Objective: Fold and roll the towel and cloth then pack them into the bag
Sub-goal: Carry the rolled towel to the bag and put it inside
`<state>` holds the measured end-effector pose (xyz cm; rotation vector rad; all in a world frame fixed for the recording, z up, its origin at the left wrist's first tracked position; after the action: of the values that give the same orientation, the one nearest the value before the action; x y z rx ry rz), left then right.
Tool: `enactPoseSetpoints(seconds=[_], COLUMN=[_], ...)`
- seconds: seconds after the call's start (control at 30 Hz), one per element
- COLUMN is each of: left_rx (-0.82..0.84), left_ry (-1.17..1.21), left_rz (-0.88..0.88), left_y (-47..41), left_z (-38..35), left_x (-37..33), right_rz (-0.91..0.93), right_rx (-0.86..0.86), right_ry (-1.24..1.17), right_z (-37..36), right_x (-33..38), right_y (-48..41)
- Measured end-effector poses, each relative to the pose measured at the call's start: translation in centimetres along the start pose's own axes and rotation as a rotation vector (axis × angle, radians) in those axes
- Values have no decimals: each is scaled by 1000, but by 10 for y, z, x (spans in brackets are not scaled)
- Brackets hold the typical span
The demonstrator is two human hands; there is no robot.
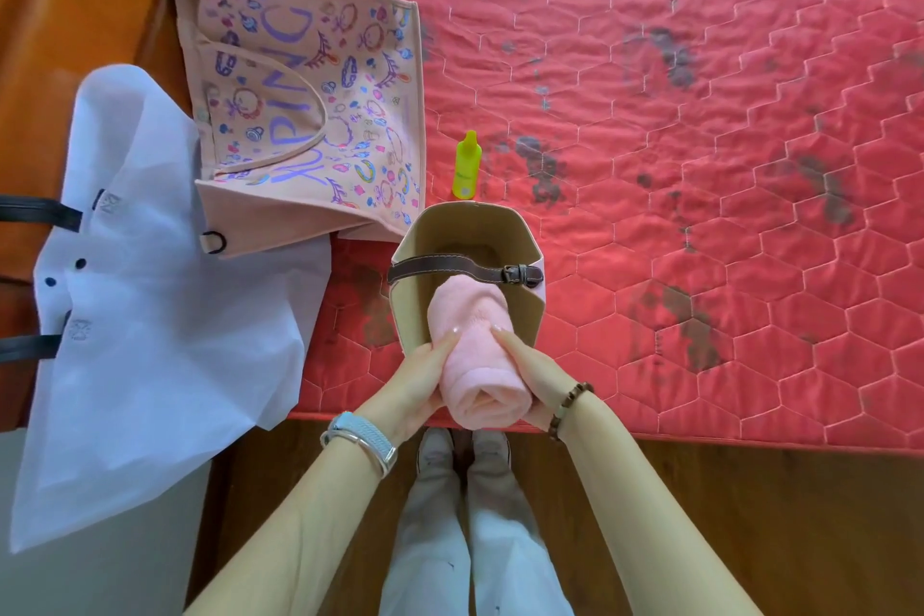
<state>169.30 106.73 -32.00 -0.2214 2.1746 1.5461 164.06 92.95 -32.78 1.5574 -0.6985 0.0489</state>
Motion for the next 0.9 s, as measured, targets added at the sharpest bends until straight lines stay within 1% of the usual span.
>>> enactPoseSetpoints(seconds=[0.1, 0.2, 0.27, 0.57, 0.67, 0.8, 0.9], left_rx=[12, -11, -30, -77, -122, -234, -242], left_ry=[4, -6, -3, -108, -170, -289, -329], left_rz=[-41, -90, -130, -272, -279, -282, -239], left_y=[-12, -24, -30, -71, -89, -112, -125], left_z=[5, 10, 13, 27, 30, 29, 26], left_x=[-5, -7, -8, -7, -5, -3, -2], right_rz=[33, 84, 120, 263, 293, 334, 320], right_rx=[45, 76, 48, -35, -70, -179, -242], right_ry=[-21, -90, -94, 63, 108, 119, 92], right_z=[-4, -6, -6, -10, -14, -19, -17], right_x=[7, 8, 6, 13, 14, 8, 2], right_y=[-15, -27, -35, -81, -100, -124, -141])
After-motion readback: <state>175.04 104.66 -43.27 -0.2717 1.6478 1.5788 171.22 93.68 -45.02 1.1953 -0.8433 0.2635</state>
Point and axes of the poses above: each hand's wrist, its own y-axis away from the middle knuckle, its own z-axis out of the back of the hand, x = y × z, the point moved 3 cm from there along -y, towards the middle knuckle, and after that the axes turned 5 degrees about x, right-handed, at the moved point
